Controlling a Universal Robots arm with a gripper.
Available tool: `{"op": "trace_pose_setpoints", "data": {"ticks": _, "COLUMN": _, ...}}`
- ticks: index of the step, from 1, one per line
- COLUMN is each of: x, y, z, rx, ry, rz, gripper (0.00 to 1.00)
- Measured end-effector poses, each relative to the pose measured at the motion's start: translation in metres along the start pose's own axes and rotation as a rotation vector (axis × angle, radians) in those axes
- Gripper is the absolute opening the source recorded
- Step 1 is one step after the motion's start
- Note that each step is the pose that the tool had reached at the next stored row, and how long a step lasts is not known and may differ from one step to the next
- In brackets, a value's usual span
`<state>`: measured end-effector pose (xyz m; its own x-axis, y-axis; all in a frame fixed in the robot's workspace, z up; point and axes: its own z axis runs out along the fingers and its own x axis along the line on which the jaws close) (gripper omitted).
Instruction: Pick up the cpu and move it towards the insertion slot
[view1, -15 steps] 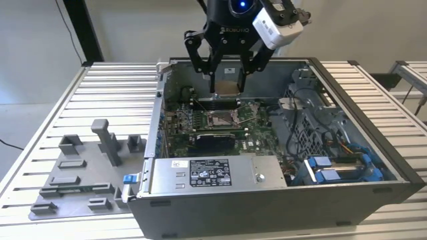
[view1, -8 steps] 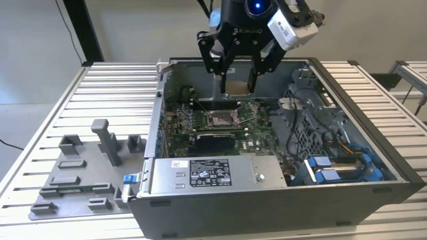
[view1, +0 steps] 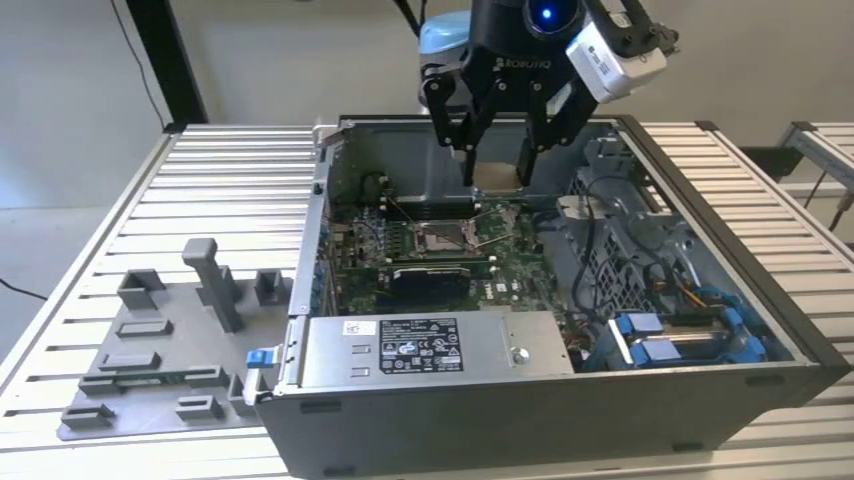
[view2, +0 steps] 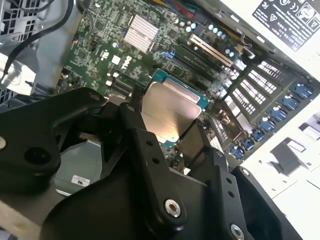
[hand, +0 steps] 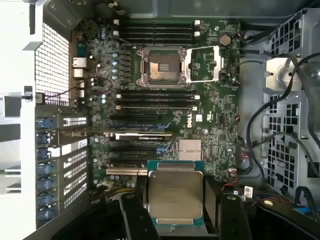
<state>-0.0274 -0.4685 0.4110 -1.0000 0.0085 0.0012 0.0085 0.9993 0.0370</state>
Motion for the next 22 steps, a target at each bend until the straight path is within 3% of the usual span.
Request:
{"op": "trace_pose_setpoints", "data": {"ticks": 7, "x": -0.0134, "y": 0.0006, "z": 0.0002, "rx": 0.0, "ry": -0.0002, "rz": 0.006, "gripper": 0.0}}
{"op": "trace_pose_setpoints", "data": {"ticks": 16, "x": -0.0142, "y": 0.0009, "z": 0.0003, "rx": 0.0, "ry": -0.0002, "rz": 0.006, "gripper": 0.0}}
{"op": "trace_pose_setpoints", "data": {"ticks": 22, "x": -0.0141, "y": 0.0049, "z": 0.0004, "rx": 0.0, "ry": -0.0002, "rz": 0.006, "gripper": 0.0}}
